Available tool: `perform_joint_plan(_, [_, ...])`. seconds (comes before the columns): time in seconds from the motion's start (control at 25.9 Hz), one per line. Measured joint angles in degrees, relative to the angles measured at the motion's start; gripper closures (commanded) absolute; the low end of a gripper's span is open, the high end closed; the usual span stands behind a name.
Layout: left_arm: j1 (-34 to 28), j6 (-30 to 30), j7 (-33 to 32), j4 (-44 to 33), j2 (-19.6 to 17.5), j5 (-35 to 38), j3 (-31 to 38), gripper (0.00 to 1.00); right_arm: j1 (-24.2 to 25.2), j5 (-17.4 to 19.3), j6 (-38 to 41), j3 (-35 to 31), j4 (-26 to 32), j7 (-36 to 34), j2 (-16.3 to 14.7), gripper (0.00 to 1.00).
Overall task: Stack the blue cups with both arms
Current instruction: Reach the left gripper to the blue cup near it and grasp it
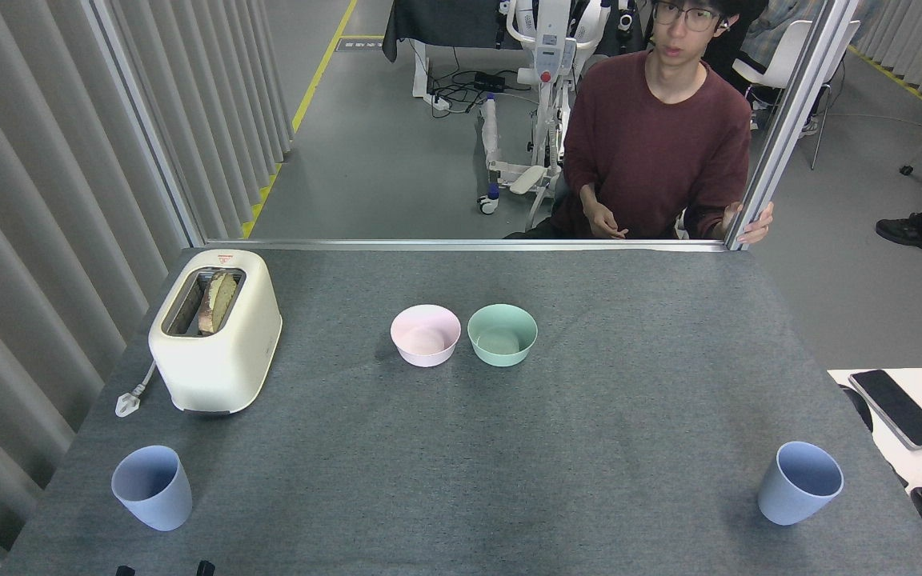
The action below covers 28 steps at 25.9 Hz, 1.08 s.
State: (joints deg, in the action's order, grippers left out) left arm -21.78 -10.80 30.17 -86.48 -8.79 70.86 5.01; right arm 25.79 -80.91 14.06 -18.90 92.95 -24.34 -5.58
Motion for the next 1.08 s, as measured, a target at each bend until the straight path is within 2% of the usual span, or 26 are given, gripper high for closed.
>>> perform_joint_plan(0.27, [1.31, 2.23, -0.02, 3.40, 0.02, -0.40, 0.16, 0.00, 0.10, -0.12, 0.09, 0.01, 0.19, -0.33, 0.02, 0.00])
perform_joint_plan(0.58, [8.15, 7.51, -0.14, 13.82, -0.22, -0.57, 0.18, 0.00, 0.16, -0.22, 0.11, 0.01, 0.22, -0.66, -0.08, 0.00])
perform_joint_plan(1.08, [18.03, 8.45, -0.02, 23.41, -0.90, 0.29, 0.15, 0.00, 0.23, -1.04, 0.04, 0.00, 0.07, -0.86, -0.05, 0.00])
